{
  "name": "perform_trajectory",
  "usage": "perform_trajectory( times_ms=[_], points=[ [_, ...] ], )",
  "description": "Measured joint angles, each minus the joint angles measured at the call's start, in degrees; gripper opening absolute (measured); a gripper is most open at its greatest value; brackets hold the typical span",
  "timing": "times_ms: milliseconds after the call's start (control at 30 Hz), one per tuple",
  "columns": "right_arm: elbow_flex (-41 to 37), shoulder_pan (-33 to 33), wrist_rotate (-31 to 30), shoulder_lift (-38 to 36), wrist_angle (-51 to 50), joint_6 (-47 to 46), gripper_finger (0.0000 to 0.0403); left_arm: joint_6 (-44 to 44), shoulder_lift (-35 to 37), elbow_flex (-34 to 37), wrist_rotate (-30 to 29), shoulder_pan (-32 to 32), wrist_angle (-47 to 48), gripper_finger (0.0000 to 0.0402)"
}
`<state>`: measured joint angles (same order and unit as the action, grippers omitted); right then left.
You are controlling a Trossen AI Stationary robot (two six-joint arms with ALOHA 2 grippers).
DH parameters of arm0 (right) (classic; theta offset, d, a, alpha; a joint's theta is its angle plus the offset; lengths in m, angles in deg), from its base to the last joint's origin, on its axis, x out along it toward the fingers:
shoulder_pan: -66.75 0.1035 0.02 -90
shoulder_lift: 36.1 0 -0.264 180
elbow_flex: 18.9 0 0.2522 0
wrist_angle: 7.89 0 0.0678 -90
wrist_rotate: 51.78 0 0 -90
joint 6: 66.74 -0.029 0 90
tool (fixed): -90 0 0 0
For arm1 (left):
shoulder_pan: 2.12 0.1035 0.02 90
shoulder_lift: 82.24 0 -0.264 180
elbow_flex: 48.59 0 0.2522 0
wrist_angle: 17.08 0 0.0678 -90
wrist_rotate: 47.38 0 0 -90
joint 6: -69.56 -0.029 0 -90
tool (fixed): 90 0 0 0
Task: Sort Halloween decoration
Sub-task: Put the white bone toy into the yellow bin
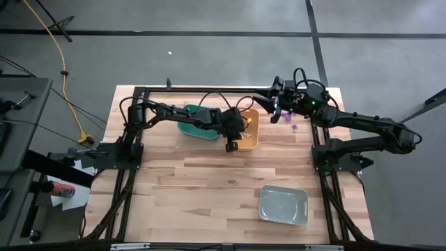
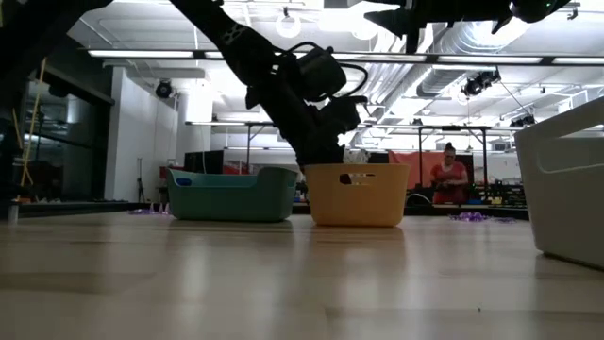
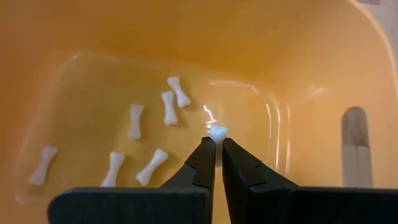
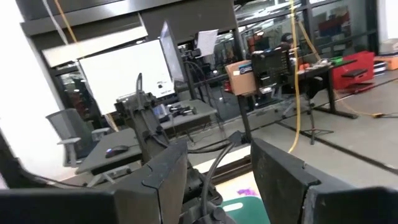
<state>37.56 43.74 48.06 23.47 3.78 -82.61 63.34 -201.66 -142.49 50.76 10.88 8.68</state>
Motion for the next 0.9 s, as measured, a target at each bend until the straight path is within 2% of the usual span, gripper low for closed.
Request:
perform_trajectory(
  times_ms=[267, 467, 533, 700, 900],
  points=[
    [0.0, 0.0, -0.2, 0.0, 0.0, 0.9, 0.0171, 1.7, 0.4, 0.0, -0.7, 0.1, 0.2, 0.0075],
    [0.0, 0.0, -0.2, 0.0, 0.0, 0.9, 0.0171, 2.1, 4.0, 0.0, -1.0, 0.3, 2.3, 0.0120],
    [0.0, 0.0, -0.2, 0.0, 0.1, 0.9, 0.0171, 0.3, 7.1, 0.1, -1.5, 1.2, 4.7, 0.0127],
    [0.0, 0.0, -0.1, 0.0, 2.4, 1.0, 0.0171, 1.6, 18.3, 0.1, -8.4, 6.8, 7.5, 0.0131],
    [0.0, 0.0, -0.1, 0.0, 5.1, 2.4, 0.0171, 5.6, 35.5, 1.3, -7.6, 14.1, 6.2, 0.0131]
  ],
)
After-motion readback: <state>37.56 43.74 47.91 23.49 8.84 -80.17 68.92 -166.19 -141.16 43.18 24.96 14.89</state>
